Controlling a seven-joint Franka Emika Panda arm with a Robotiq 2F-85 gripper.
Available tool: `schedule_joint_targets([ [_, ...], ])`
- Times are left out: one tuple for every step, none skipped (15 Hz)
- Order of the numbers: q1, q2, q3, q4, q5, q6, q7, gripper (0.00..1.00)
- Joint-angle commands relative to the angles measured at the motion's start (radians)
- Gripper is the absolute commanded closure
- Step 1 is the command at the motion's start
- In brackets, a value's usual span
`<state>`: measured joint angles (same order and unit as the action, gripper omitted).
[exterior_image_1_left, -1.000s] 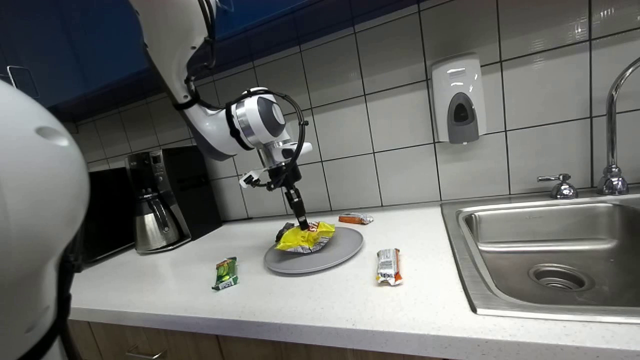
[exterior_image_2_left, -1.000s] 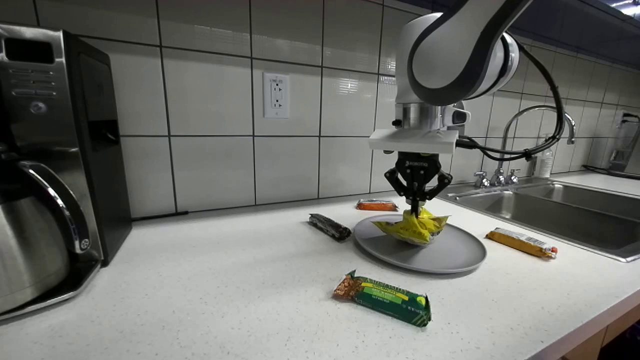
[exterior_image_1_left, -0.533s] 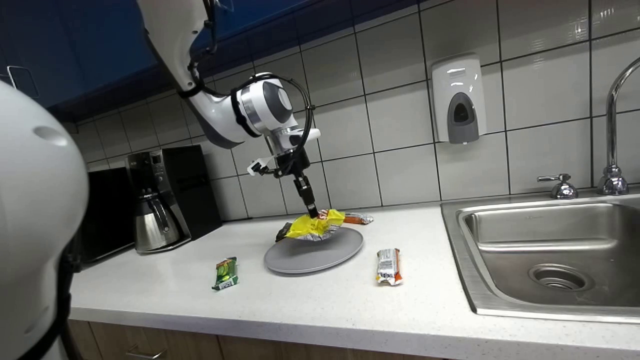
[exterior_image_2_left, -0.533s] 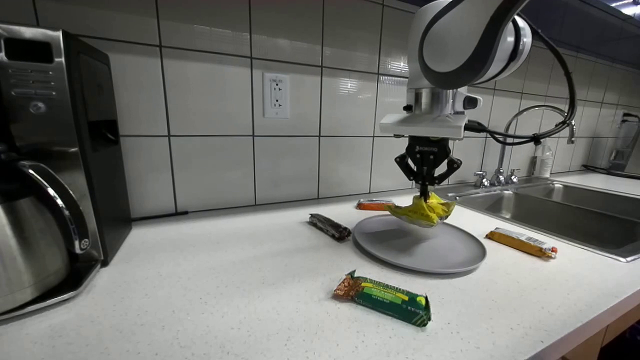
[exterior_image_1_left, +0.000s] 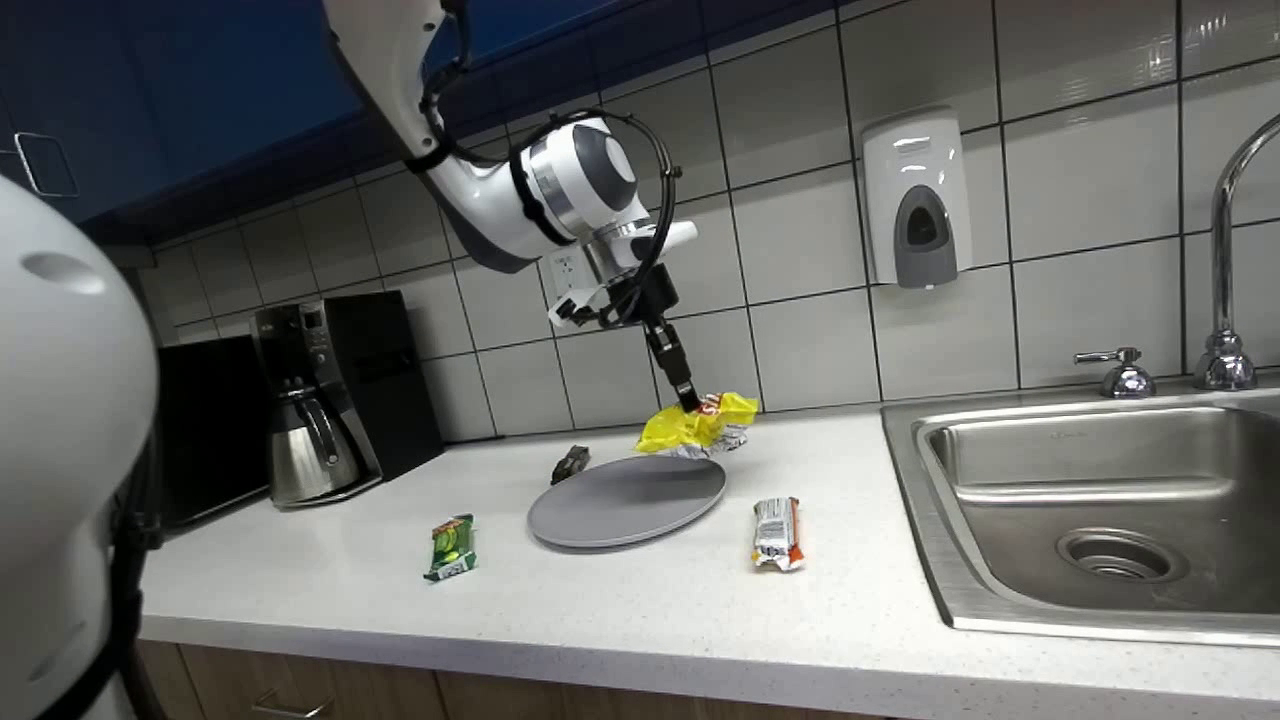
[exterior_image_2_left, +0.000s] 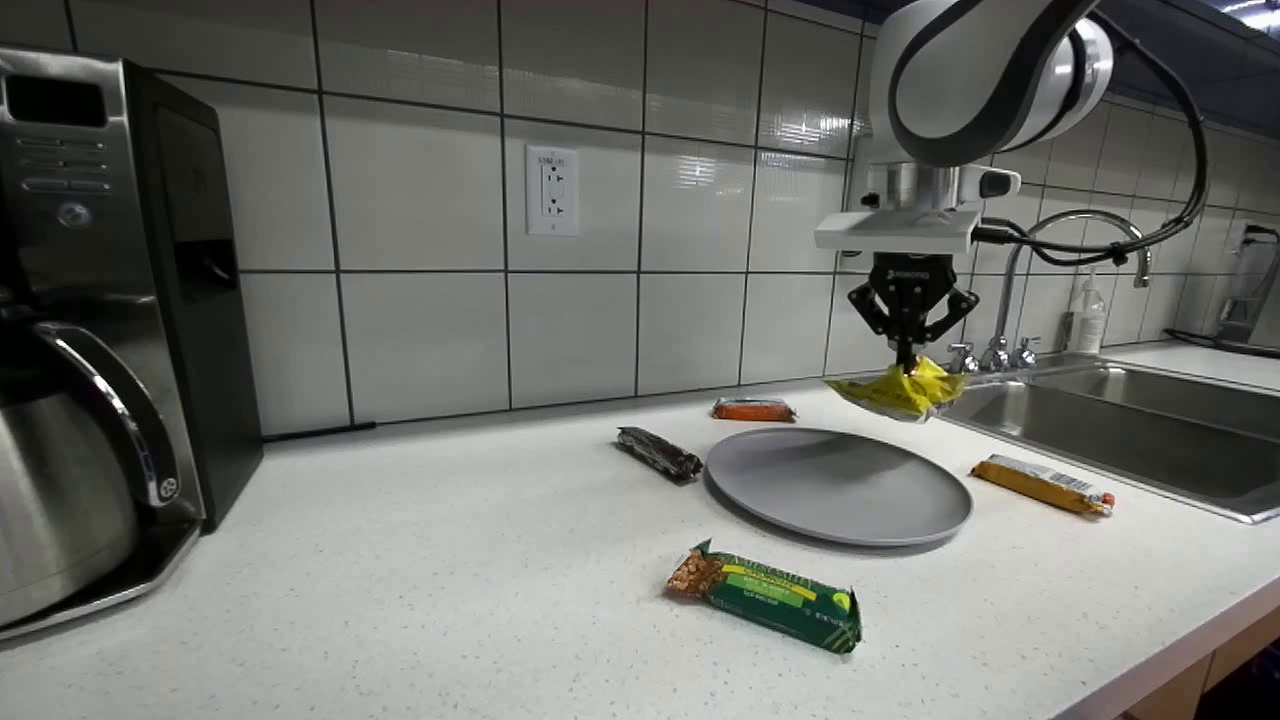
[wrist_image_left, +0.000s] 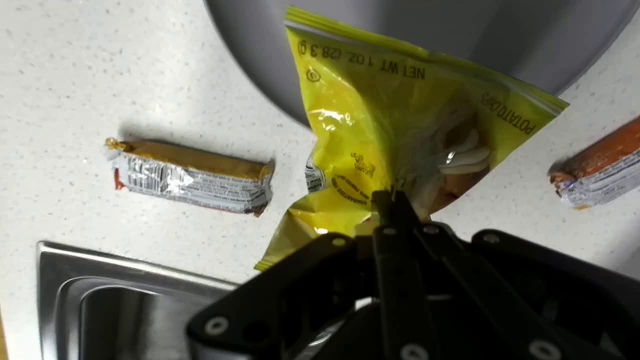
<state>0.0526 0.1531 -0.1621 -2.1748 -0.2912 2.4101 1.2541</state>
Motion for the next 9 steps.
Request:
schedule_joint_targets([
  [-0.036,-0.024,-0.015,0.043,-0.053,-0.067,0.04,1.0],
  [-0.045,-0.022,-0.02,0.055,-0.058,-0.076,0.038,1.0],
  [-0.055,-0.005,-0.025,0.07,-0.061,-0.075,0.039,1.0],
  [-0.063,-0.001,-0.028,0.078,-0.063,-0.077,0.04,1.0],
  [-0.07,0.004,-0.033,0.085,-0.062,-0.076,0.039,1.0],
  [-0.077,0.011,-0.037,0.091,-0.06,-0.076,0.037,1.0],
  [-0.084,0.019,-0.04,0.097,-0.058,-0.074,0.036,1.0],
  [-0.088,0.026,-0.044,0.102,-0.056,-0.071,0.034,1.0],
  [-0.094,0.037,-0.048,0.109,-0.052,-0.064,0.028,1.0],
])
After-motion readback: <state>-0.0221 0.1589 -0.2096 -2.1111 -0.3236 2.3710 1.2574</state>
